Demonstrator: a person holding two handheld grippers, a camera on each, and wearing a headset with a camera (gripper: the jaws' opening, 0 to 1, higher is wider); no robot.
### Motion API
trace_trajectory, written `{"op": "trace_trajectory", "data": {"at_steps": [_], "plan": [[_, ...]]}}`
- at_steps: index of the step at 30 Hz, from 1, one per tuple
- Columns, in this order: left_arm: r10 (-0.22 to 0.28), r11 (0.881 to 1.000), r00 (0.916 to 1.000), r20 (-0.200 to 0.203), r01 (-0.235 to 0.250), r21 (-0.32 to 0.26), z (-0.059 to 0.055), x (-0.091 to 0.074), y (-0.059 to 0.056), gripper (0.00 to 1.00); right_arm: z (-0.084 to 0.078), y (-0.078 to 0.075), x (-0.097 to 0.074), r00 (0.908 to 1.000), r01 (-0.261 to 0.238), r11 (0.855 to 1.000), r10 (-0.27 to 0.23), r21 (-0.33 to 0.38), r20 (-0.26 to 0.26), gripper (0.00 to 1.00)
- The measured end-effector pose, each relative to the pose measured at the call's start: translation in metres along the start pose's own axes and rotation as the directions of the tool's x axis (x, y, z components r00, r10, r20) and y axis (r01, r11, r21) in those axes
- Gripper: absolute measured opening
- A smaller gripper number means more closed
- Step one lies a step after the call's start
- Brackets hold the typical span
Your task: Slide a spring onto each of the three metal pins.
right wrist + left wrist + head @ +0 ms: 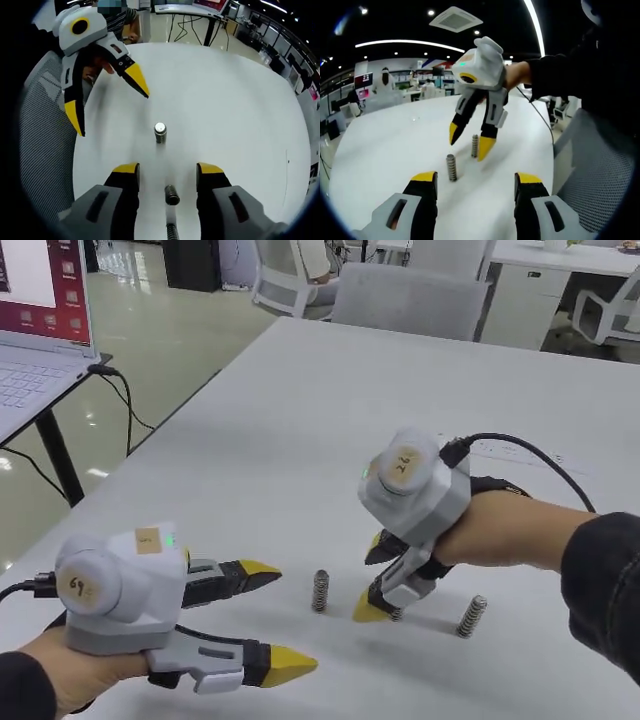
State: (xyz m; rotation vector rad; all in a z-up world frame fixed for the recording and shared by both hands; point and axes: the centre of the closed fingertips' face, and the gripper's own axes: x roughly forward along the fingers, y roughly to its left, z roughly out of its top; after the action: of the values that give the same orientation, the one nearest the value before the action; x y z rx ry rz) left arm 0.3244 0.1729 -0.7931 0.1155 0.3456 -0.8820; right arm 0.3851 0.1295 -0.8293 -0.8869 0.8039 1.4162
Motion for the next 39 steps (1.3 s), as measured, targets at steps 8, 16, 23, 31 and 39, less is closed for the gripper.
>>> {"op": "trace_trajectory", "data": {"at_steps": [8,16,23,31,39], "plan": [[0.001,1.000,1.0000,-0.004,-0.001,-0.002,0.000,0.000,0.001,0.58,-0.008,-0.002,-0.010,0.9979,0.024,0.999,-0.026,0.037,0.059,0.50],[0.000,1.000,1.0000,-0.003,0.000,-0.004,0.001,0.000,0.001,0.58,-0.014,-0.003,-0.020,0.9895,0.058,0.996,-0.067,0.072,0.128,0.58],[-0.006,1.000,1.0000,-0.005,0.006,0.001,0.003,0.001,0.002,0.59,-0.019,-0.002,-0.029,0.9756,0.082,0.989,-0.104,0.120,0.194,0.63],[-0.018,1.000,0.9998,-0.007,0.018,0.005,0.004,0.003,0.004,0.59,-0.029,-0.006,-0.040,0.9539,0.119,0.974,-0.166,0.195,0.250,0.67],[-0.031,0.999,0.9994,-0.011,0.031,0.004,0.004,0.006,0.003,0.60,-0.040,-0.004,-0.049,0.9328,0.142,0.957,-0.215,0.253,0.289,0.69]]}}
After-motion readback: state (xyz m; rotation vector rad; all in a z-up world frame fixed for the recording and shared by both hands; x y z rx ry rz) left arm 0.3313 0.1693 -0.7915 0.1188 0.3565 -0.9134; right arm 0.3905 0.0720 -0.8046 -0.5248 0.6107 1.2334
